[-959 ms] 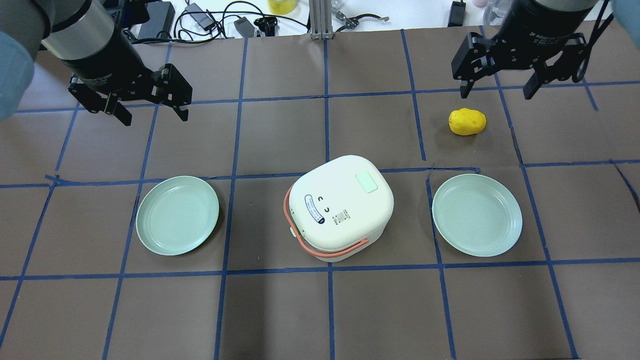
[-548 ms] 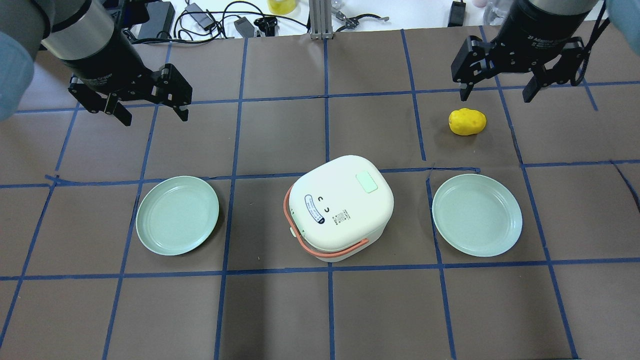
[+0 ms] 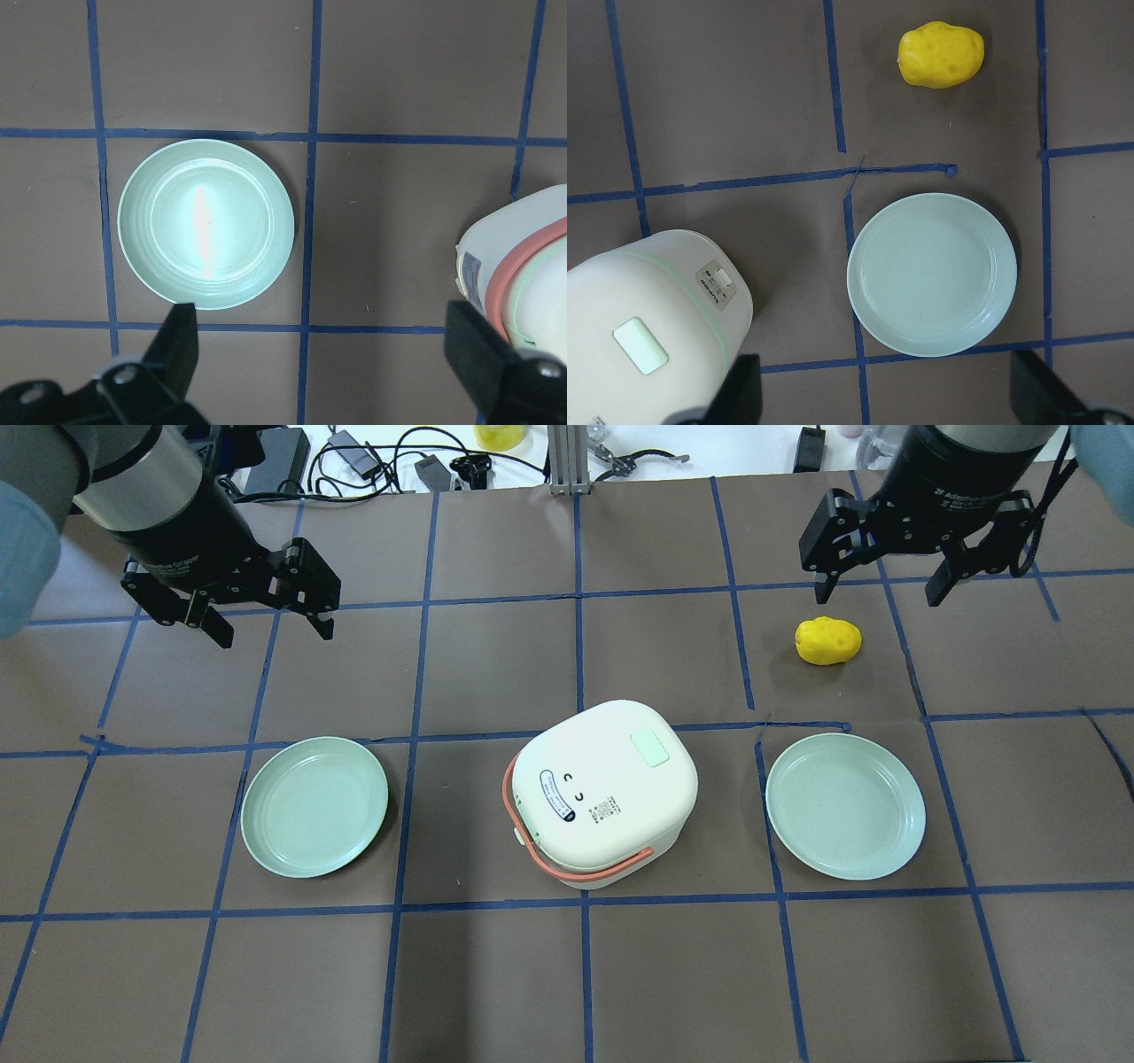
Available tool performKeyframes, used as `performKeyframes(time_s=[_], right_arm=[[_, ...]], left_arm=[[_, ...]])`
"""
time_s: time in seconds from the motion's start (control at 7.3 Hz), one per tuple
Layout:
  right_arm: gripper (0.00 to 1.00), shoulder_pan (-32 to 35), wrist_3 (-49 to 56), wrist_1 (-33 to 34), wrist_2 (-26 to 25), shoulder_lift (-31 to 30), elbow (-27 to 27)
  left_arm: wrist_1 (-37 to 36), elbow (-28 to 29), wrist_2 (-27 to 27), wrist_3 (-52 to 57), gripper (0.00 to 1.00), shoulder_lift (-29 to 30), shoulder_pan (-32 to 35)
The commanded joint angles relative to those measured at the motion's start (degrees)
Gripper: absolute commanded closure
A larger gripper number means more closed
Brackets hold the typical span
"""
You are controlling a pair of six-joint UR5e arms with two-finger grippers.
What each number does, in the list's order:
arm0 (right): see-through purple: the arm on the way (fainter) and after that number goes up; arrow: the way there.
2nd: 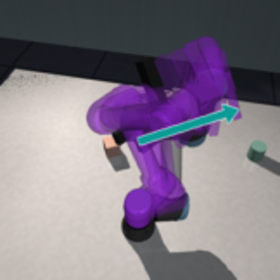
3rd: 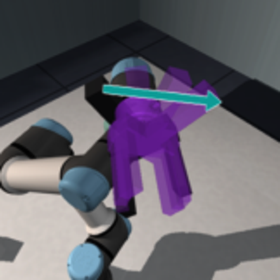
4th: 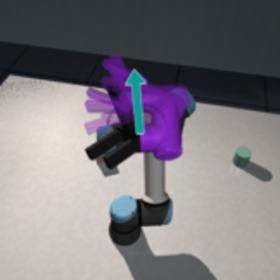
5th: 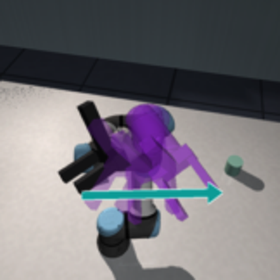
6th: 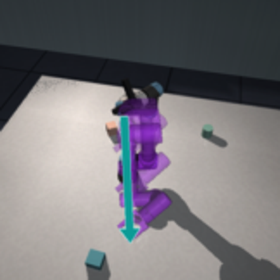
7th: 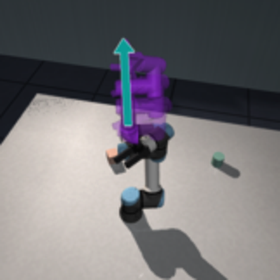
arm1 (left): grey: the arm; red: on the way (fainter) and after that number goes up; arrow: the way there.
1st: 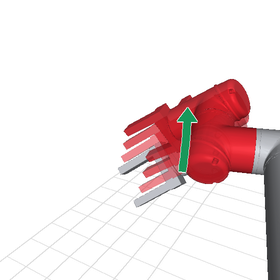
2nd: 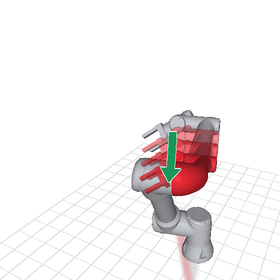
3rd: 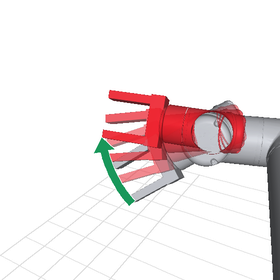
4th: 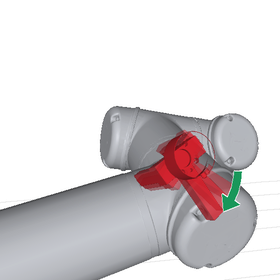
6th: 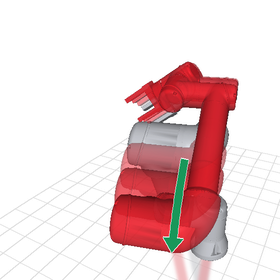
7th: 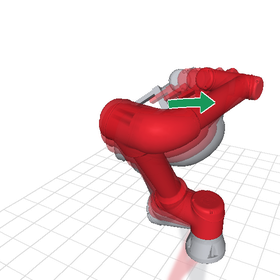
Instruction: Press rice cooker button
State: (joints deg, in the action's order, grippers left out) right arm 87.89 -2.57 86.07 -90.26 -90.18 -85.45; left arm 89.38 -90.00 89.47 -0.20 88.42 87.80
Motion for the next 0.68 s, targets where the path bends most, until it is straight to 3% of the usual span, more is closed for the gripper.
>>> performKeyframes(time_s=[0.0, 0.27, 0.55], right_arm=[[0.45, 0.18, 0.2, 0.07, 1.04, 0.0, 0.29], [0.97, 2.53, 0.2, -0.46, 1.57, 0.18, -0.23], [1.0, 7.19, -0.77, -0.2, 1.66, 1.84, -0.5]], left_arm=[[0.0, 0.0, 0.0, -0.07, 0.0, 0.0, 0.0], [0.0, 0.0, 0.0, 0.02, 0.0, 0.0, 0.0], [0.0, 0.0, 0.0, -0.07, 0.0, 0.0, 0.0]])
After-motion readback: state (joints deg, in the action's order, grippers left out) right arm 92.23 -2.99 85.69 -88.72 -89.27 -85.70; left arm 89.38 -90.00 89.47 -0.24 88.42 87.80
